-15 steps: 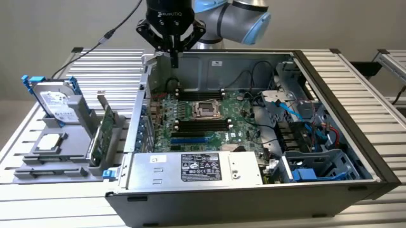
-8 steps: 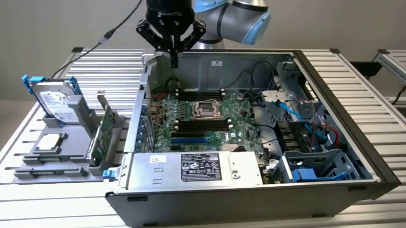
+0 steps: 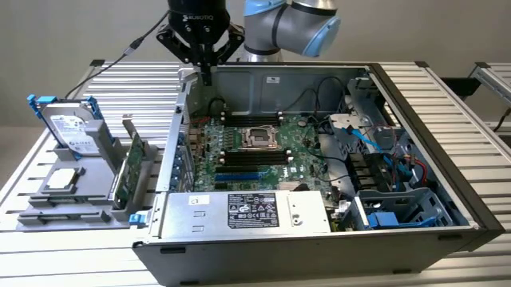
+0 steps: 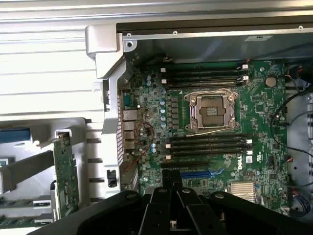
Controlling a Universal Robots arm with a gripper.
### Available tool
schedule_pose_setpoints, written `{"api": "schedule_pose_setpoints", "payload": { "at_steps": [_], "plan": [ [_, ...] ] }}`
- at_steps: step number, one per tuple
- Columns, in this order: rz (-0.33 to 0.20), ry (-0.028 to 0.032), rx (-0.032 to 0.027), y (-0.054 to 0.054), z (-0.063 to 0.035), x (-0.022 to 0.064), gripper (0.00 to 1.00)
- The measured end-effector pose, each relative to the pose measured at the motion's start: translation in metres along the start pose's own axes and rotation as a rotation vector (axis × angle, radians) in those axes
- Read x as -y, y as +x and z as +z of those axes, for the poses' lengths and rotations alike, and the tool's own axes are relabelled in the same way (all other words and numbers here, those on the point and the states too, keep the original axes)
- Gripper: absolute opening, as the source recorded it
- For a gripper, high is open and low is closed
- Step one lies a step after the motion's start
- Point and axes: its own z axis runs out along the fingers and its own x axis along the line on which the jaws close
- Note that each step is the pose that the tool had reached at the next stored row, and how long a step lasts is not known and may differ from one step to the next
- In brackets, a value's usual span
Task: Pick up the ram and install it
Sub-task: 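Reach for the ram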
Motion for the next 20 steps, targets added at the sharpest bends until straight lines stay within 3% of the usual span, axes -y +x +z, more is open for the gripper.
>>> {"api": "schedule_pose_setpoints", "payload": {
  "at_steps": [8,20],
  "plan": [
    [0.0,0.0,-0.0009,0.036,-0.0005,0.0026,0.11],
    [0.0,0.0005,-0.0071,0.091,0.0007,0.0066,0.11]
  ]
}}
